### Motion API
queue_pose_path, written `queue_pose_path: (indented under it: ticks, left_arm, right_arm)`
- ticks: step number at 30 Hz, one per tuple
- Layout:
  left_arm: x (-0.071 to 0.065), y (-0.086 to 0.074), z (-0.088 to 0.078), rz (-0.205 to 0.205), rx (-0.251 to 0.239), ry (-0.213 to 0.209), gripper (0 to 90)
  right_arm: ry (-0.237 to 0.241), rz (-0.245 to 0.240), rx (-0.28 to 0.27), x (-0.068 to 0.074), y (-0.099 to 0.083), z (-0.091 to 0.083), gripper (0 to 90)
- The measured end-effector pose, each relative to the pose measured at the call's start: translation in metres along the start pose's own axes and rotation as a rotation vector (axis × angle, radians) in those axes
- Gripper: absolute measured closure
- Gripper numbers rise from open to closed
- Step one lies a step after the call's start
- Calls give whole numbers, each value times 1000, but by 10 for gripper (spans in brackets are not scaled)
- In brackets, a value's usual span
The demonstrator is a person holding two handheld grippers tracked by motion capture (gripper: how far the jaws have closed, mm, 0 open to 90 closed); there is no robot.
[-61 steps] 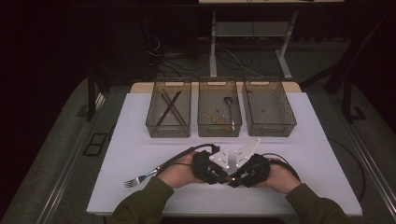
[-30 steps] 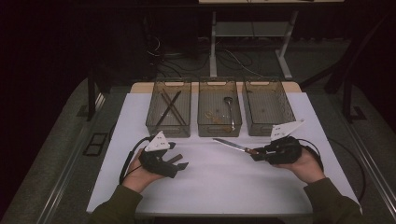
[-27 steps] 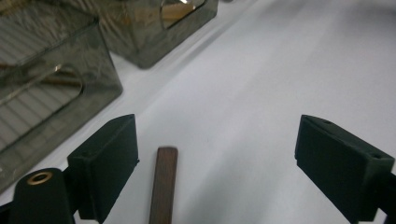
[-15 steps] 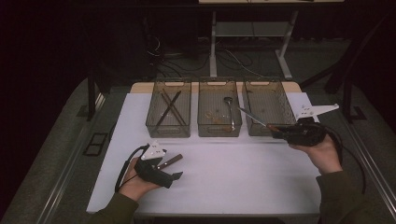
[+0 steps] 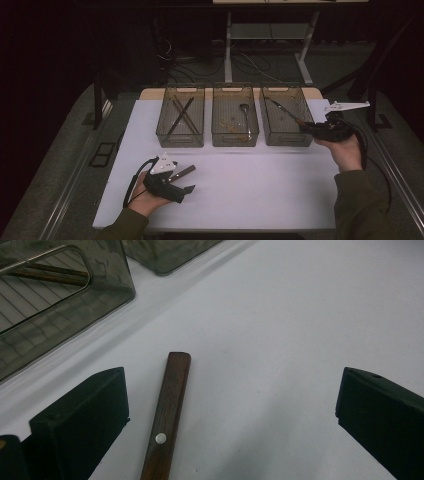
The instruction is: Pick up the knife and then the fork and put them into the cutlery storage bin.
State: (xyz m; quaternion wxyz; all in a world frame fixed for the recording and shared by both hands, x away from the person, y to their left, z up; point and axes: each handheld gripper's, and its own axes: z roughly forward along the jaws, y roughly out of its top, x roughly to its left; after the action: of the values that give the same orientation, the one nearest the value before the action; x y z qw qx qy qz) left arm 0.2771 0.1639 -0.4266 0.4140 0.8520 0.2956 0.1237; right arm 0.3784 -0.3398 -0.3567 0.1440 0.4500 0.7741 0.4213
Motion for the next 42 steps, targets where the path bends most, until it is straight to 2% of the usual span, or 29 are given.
queue_pose_path:
  ticks: [3, 11, 13, 23, 28, 29, 30, 33, 35, 38, 42]
  left_arm:
    - [-1, 0, 1, 0, -8, -6, 0]
    - [-1, 0, 1, 10, -2, -17, 0]
    - [-2, 0, 1, 3, -12, -22, 0]
    - [-3, 1, 1, 7, -15, -37, 0]
    - [-3, 1, 1, 10, -7, -50, 0]
    - [-3, 1, 1, 4, -10, -51, 0]
    - [-3, 1, 1, 8, -9, -52, 0]
    - [-3, 1, 1, 6, -10, -53, 0]
    - [-3, 1, 1, 8, -8, -54, 0]
    - [-3, 2, 1, 10, -8, -51, 0]
    - [-2, 1, 1, 14, 8, -52, 5]
  right_arm:
    - [-47, 1, 31, -7, 9, 11, 753]
    - [-106, 25, 107, -25, 29, 35, 752]
    - [-106, 33, 124, -29, 31, 42, 752]
    - [-124, 42, 225, -37, 32, 73, 752]
    - [-151, 28, 269, -36, 28, 84, 743]
    - [-155, 21, 254, -36, 29, 84, 687]
    - [-152, 30, 232, -36, 29, 84, 582]
    - [-174, 5, 204, -33, 31, 81, 475]
    - [-163, 31, 174, -33, 32, 75, 430]
    - [-118, 55, 136, -31, 32, 66, 370]
    - [-67, 39, 61, -21, 30, 49, 310]
